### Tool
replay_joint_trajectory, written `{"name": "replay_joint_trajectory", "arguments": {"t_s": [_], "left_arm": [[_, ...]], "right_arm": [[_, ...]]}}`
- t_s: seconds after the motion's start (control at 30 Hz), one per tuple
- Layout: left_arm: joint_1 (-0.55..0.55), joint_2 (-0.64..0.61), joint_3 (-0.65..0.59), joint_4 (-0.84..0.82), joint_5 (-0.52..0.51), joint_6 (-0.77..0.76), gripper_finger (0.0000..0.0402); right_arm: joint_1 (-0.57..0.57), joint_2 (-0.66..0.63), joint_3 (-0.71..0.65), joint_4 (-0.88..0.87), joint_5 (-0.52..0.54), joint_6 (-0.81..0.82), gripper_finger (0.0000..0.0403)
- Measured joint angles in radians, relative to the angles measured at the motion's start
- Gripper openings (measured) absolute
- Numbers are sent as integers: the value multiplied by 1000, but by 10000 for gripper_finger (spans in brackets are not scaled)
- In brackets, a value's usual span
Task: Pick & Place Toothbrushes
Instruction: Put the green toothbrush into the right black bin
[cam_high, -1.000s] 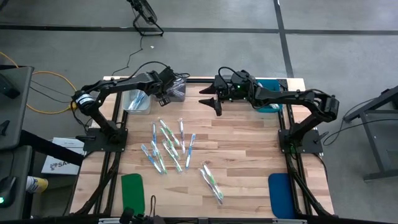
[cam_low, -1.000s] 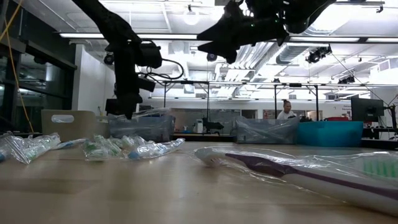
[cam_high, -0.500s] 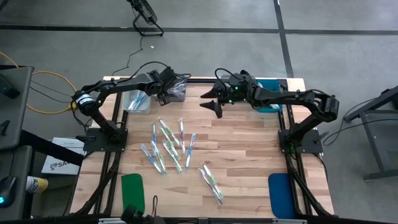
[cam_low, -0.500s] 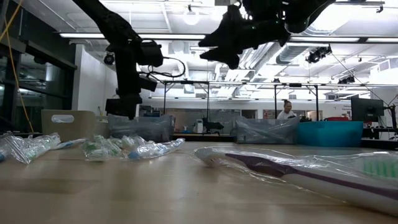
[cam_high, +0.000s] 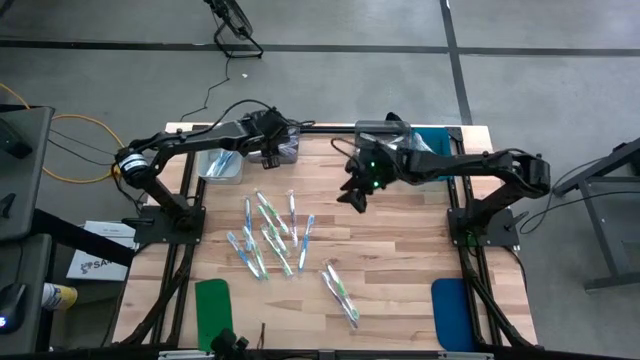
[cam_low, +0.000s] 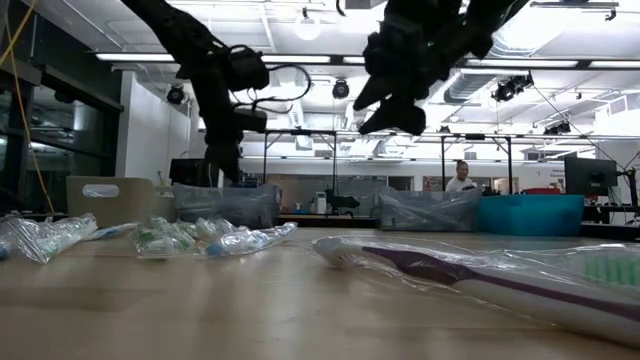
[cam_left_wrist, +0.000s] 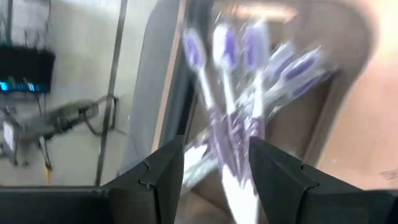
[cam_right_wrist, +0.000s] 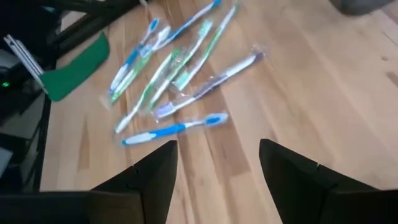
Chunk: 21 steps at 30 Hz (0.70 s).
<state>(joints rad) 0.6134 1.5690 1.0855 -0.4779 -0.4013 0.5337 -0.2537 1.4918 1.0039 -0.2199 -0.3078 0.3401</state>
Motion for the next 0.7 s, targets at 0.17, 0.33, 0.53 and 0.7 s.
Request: {"name": "replay_joint_trajectory", "arguments": {"t_s": [0.17, 0.33, 0.53, 0.7], "left_arm": [[-41, -19, 0, 21, 33, 66, 173], [-59, -58, 0, 28, 83, 119, 173], [-58, -125, -53, 90, 245, 152, 173], [-59, -220, -165, 126, 342, 113, 173]], "right_arm": [[89, -27, 0, -23, 85, 101, 220], [177, -40, 1, -58, 153, 193, 220], [252, -52, 0, -74, 230, 266, 220], [287, -54, 0, -90, 277, 269, 220]]}}
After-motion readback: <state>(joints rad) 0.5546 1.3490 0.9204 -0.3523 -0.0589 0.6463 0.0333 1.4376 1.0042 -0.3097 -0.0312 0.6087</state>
